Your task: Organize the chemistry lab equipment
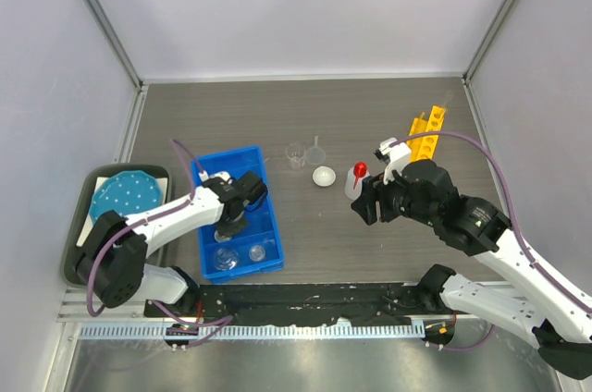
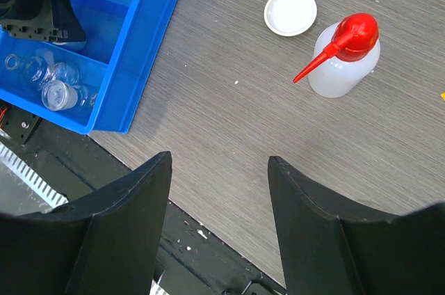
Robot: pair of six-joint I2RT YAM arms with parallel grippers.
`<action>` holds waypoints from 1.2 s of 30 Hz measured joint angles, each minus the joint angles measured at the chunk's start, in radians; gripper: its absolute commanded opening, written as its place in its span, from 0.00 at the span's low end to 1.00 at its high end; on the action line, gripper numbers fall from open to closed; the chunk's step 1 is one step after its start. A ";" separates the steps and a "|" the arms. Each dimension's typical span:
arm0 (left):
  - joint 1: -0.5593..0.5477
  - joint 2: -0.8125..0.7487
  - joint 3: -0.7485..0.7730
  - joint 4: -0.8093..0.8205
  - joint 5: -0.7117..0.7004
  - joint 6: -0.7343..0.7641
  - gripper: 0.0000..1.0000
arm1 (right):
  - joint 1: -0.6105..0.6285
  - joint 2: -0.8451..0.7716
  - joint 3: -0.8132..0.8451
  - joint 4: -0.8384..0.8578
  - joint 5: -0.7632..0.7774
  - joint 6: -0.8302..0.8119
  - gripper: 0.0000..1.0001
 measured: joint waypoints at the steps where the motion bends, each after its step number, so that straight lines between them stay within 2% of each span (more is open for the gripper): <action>1: 0.001 0.000 0.000 0.001 0.001 0.004 0.14 | 0.000 0.000 0.000 0.000 -0.001 0.000 0.63; 2: 0.003 0.000 0.000 0.002 0.001 0.010 0.18 | 0.000 0.000 0.000 0.000 -0.002 0.000 0.63; 3: 0.003 0.000 0.000 0.003 0.001 0.016 0.30 | 0.000 0.000 0.000 0.000 -0.002 0.000 0.63; 6: 0.006 0.000 0.000 0.006 0.001 0.030 0.51 | 0.000 0.002 0.000 0.000 -0.003 0.000 0.63; 9: 0.006 -0.002 0.000 0.005 0.001 0.043 0.61 | 0.000 0.007 -0.003 0.004 -0.003 0.000 0.63; 15: 0.006 -0.046 0.013 -0.016 0.001 0.053 0.63 | 0.001 0.013 -0.007 0.008 -0.004 0.000 0.63; 19: 0.006 -0.061 0.080 -0.062 0.000 0.060 0.64 | 0.006 0.014 -0.008 0.010 -0.004 0.001 0.63; 29: -0.060 -0.050 0.441 -0.187 -0.030 0.107 0.64 | 0.011 0.031 -0.009 0.022 -0.002 0.004 0.63; 36: -0.075 0.126 0.627 -0.186 -0.032 0.165 0.63 | 0.013 0.031 -0.009 0.022 0.035 0.019 0.63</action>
